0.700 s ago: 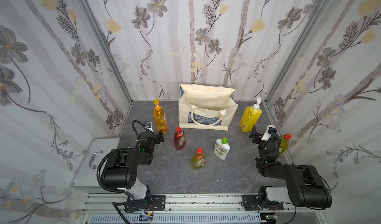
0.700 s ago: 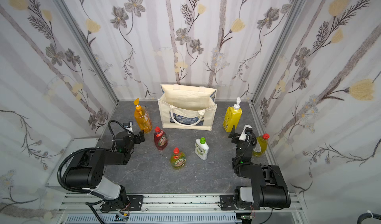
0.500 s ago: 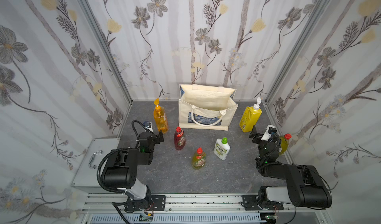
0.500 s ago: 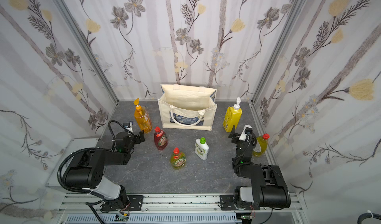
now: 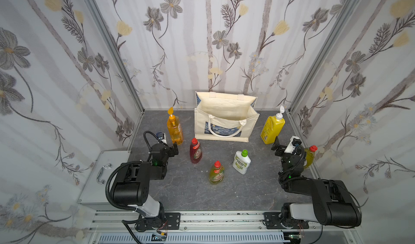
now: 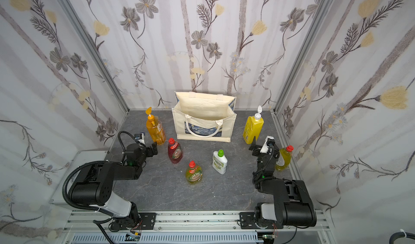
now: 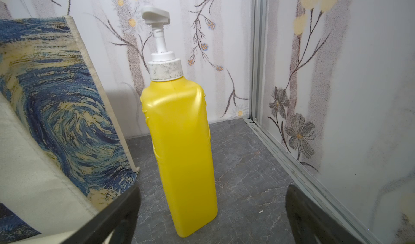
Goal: Pack dish soap into the shopping bag
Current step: Pick up the bottle of dish soap at the center of the board.
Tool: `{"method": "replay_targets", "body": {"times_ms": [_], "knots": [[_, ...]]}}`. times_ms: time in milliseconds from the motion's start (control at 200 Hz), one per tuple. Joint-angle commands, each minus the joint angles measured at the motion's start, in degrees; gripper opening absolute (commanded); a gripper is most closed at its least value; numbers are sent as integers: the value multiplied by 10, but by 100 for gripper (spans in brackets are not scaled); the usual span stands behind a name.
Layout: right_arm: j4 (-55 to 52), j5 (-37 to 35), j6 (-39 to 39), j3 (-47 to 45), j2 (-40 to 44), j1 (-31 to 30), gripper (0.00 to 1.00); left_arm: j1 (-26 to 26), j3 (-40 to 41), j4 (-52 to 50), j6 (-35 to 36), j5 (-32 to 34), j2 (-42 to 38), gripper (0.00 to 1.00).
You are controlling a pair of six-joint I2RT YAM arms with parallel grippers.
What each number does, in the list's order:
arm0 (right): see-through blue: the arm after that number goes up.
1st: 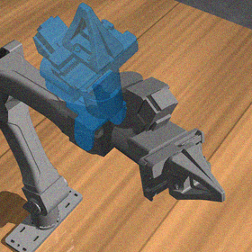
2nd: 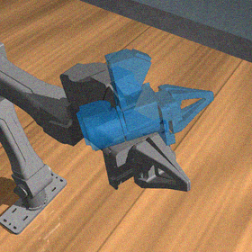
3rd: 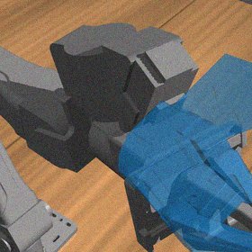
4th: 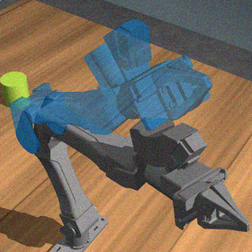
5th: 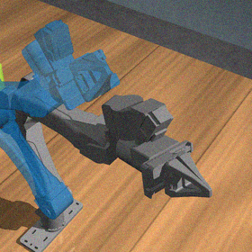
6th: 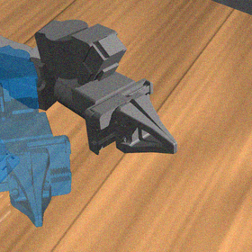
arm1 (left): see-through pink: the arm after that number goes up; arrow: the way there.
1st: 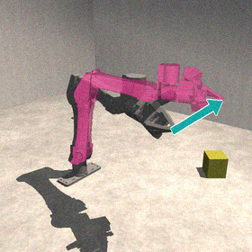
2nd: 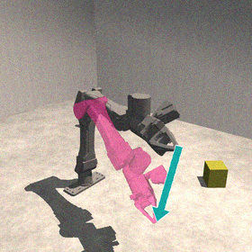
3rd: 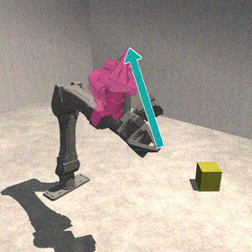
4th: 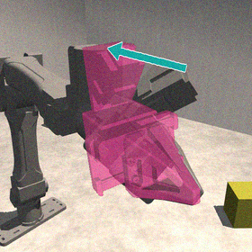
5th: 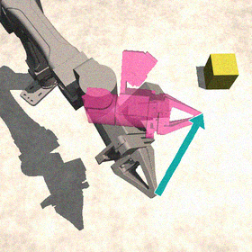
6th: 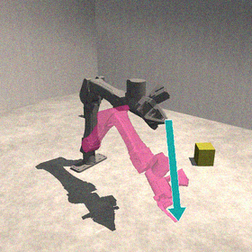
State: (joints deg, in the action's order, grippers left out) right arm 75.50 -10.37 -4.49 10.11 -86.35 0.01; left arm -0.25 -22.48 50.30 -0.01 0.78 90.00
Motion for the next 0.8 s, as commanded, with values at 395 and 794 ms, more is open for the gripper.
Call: {"method": "replay_targets", "body": {"times_ms": [395,794], "knots": [[-63,-21,19,-36,177,-26,100,9,-9,-118,-22,2,-147,100],[-486,-53,-162,95,426,-36,100,3,-151,-502,-156,91,-300,100]]}}
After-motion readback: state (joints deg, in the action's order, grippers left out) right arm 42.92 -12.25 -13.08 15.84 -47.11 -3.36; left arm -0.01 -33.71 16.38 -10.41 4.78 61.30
